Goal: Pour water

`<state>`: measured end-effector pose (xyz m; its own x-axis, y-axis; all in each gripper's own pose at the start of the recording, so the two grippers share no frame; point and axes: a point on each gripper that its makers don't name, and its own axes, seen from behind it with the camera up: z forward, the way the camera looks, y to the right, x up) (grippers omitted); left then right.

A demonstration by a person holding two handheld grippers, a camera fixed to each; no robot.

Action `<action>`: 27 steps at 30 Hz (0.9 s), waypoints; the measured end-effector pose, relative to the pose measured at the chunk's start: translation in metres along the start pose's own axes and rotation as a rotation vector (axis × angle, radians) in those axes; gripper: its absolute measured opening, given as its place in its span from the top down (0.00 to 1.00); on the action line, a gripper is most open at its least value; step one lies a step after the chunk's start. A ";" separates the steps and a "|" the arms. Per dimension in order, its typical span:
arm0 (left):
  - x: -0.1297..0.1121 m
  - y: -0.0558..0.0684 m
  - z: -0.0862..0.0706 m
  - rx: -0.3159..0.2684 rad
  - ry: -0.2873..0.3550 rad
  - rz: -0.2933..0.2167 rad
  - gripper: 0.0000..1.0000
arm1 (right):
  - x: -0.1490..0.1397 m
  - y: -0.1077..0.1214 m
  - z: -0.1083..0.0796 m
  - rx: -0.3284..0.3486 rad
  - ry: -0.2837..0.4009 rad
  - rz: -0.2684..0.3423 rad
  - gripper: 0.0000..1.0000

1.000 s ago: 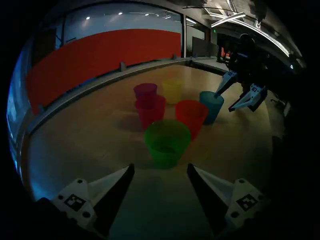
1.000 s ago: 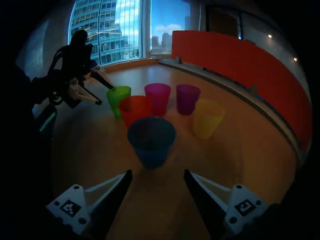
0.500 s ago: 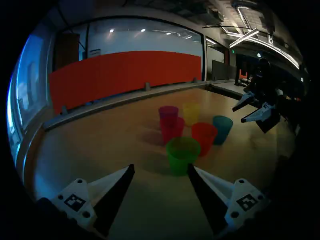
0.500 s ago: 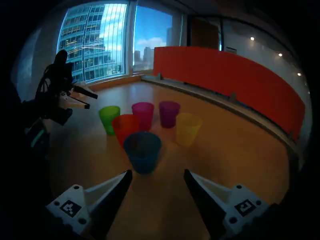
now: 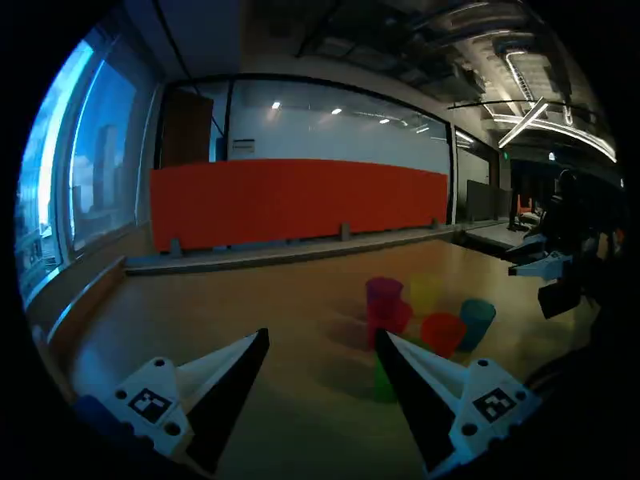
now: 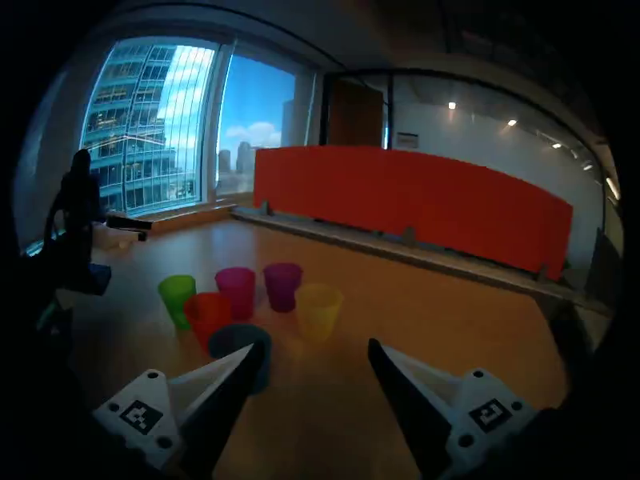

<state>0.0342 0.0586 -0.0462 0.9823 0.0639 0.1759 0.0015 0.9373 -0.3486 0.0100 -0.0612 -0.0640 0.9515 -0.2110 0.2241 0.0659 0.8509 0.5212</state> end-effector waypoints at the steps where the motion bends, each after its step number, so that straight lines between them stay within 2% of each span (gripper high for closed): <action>1: 0.004 -0.001 -0.001 0.008 0.014 0.001 0.02 | 0.003 0.003 0.000 -0.015 0.013 0.004 0.00; 8: 0.030 -0.011 -0.004 0.072 0.102 0.003 0.02 | 0.024 0.027 0.000 -0.127 0.094 0.022 0.00; 17: 0.048 -0.022 -0.005 0.136 0.171 -0.023 0.02 | 0.048 0.050 -0.004 -0.255 0.206 0.056 0.00; 23: 0.060 -0.032 -0.007 0.197 0.218 -0.022 0.02 | 0.062 0.074 -0.017 -0.371 0.291 0.108 0.00; 27: 0.066 -0.037 -0.007 0.227 0.239 -0.023 0.02 | 0.066 0.088 -0.025 -0.440 0.324 0.142 0.00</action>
<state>0.1001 0.0260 -0.0280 0.9987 -0.0153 -0.0489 0.0089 0.9917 -0.1279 0.0864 0.0119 -0.0241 0.9993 0.0198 -0.0330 -0.0166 0.9952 0.0961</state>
